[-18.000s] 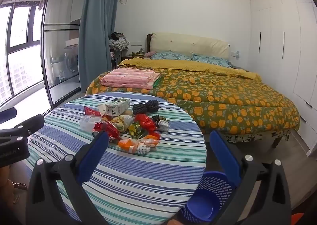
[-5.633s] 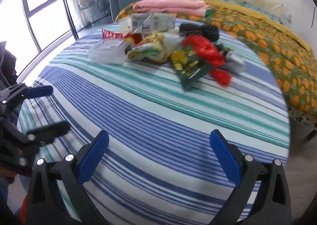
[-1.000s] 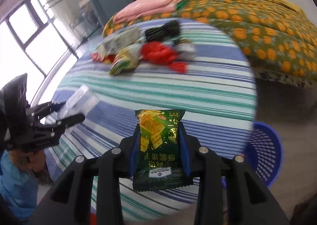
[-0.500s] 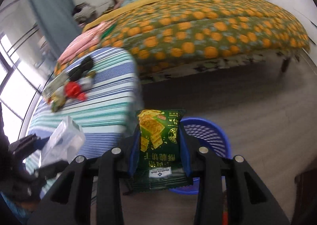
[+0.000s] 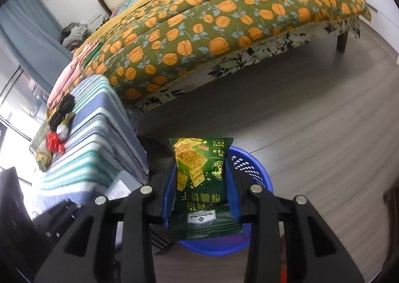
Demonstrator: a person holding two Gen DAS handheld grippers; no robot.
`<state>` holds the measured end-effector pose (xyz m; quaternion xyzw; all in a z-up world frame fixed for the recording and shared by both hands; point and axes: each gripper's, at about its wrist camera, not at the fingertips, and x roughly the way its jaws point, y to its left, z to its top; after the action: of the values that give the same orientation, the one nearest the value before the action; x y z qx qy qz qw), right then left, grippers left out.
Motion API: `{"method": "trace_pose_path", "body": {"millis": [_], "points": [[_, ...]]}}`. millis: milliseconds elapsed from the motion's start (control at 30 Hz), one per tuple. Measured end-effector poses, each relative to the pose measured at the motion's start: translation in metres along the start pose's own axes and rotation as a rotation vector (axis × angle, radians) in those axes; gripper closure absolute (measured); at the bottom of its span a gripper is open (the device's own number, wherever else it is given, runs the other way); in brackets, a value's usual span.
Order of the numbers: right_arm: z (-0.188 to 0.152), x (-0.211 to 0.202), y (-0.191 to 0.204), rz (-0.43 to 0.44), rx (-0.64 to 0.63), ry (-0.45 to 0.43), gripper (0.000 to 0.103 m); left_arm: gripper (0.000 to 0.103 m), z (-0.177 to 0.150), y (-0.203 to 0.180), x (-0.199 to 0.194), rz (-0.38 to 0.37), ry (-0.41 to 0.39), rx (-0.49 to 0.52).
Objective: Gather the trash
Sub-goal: 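Carry the box and snack bag over the wastebasket and release both, then return both open tools to the table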
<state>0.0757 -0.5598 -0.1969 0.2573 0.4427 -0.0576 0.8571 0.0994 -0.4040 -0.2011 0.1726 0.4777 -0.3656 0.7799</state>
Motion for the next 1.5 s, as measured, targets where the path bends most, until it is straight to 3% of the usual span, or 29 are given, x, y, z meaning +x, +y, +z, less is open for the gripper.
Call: {"method": "trace_pose_path", "body": {"millis": [67,100,133,167,267,400,600,767,933,1067,1200,1333,1500], "points": [[0.004,0.008,-0.006,0.015,0.020,0.010,0.060,0.034,0.002,-0.003,0.008,0.013,0.002,0.007],[0.005,0.010,-0.008,0.021,0.031,0.010,0.045,0.030,0.003,-0.005,0.014,0.033,0.001,0.017],[0.005,0.010,-0.011,0.009,0.048,-0.002,0.040,0.026,0.005,-0.007,0.015,0.041,-0.004,0.029],[0.007,0.008,-0.014,0.007,0.058,-0.012,0.040,0.021,0.005,-0.010,0.014,0.047,-0.006,0.035],[0.011,-0.003,-0.016,-0.001,0.071,-0.053,0.039,0.018,0.005,-0.013,0.001,0.023,-0.034,0.034],[0.011,-0.019,-0.020,-0.050,0.074,-0.120,0.026,0.016,-0.003,-0.010,-0.031,0.013,-0.086,0.034],[-0.007,-0.033,-0.004,-0.116,0.016,-0.180,0.018,0.011,-0.041,0.031,-0.100,0.053,-0.181,-0.016],[-0.038,-0.040,0.061,-0.132,-0.193,-0.223,0.017,0.010,-0.096,0.099,-0.134,0.159,-0.184,-0.139],[-0.086,-0.033,0.148,-0.064,-0.404,-0.203,0.014,0.010,-0.150,0.174,-0.155,0.289,-0.157,-0.280],[-0.120,-0.016,0.220,0.014,-0.547,-0.134,0.014,0.010,-0.177,0.218,-0.168,0.362,-0.137,-0.355],[-0.139,0.012,0.286,0.037,-0.659,-0.049,0.014,0.010,-0.196,0.256,-0.179,0.418,-0.122,-0.406],[-0.141,0.035,0.323,0.016,-0.713,-0.020,0.014,0.010,-0.203,0.284,-0.181,0.455,-0.116,-0.443],[-0.132,0.063,0.341,-0.032,-0.696,0.021,0.014,0.008,-0.211,0.304,-0.179,0.463,-0.105,-0.483]]}}
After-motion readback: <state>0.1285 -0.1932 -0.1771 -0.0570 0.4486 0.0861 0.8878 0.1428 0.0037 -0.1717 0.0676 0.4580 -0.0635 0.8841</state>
